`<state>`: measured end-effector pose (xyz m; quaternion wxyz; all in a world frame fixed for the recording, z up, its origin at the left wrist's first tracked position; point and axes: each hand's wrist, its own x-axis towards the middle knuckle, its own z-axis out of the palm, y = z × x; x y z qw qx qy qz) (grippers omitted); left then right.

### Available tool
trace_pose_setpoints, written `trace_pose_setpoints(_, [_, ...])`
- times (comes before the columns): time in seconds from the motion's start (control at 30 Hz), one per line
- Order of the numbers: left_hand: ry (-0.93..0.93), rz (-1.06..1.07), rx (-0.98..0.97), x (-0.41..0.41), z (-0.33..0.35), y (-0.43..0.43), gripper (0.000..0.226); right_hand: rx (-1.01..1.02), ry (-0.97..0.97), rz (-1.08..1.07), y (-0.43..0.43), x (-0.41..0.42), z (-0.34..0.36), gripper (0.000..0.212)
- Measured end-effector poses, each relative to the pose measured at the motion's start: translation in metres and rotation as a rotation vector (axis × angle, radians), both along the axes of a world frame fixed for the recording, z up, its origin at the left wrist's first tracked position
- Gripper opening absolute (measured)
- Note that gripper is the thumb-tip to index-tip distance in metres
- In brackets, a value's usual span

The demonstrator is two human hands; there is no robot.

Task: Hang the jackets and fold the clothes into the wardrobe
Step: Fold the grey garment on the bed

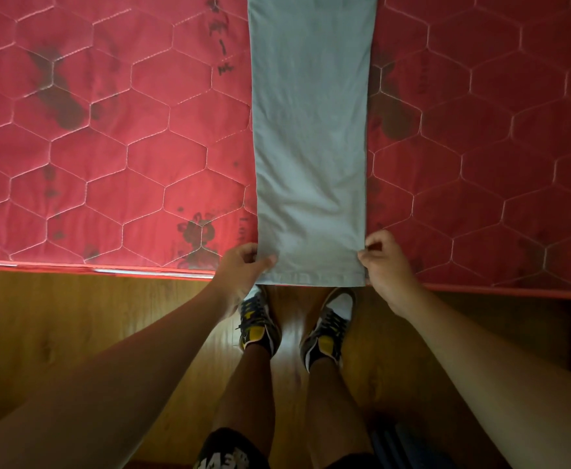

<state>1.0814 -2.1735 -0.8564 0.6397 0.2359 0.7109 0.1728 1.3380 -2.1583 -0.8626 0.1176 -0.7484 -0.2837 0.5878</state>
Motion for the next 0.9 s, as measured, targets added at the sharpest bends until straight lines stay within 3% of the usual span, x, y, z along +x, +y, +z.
trace_pose_setpoints(0.1, [-0.038,0.073,0.032,0.004,0.005,-0.001,0.048,0.085,-0.082,0.174,0.003,0.001,0.013,0.034])
trace_pose_setpoints(0.2, [-0.183,0.105,0.045,0.003,0.021,0.009,0.075,0.015,0.006,0.211,0.015,0.002,0.032,0.043])
trace_pose_setpoints(0.3, [-0.191,0.073,0.026,-0.004,0.052,0.035,0.050,-0.096,0.131,0.077,0.037,0.004,0.062,0.038])
trace_pose_setpoints(0.4, [-0.236,0.029,0.020,-0.016,0.095,0.086,0.027,-0.039,0.267,-0.043,0.087,0.006,0.107,0.026])
trace_pose_setpoints(0.5, [-0.400,0.126,0.183,-0.024,0.147,0.171,0.035,0.105,0.487,-0.272,0.172,0.002,0.152,0.023])
trace_pose_setpoints(0.57, [-0.445,0.380,0.301,-0.022,0.175,0.226,0.037,0.217,0.538,-0.346,0.233,0.001,0.172,0.028])
trace_pose_setpoints(0.63, [-0.341,0.539,0.355,-0.017,0.179,0.257,0.036,0.299,0.424,-0.327,0.271,-0.003,0.175,0.038])
trace_pose_setpoints(0.7, [-0.146,0.442,0.312,-0.015,0.157,0.259,0.036,0.288,0.205,-0.203,0.275,-0.008,0.161,0.025])
trace_pose_setpoints(0.77, [-0.005,0.279,0.218,-0.018,0.117,0.241,0.057,0.184,0.008,-0.014,0.254,-0.015,0.133,0.015])
trace_pose_setpoints(0.9, [0.094,0.082,0.114,-0.021,0.054,0.224,0.072,0.198,-0.129,0.078,0.234,-0.023,0.078,0.042])
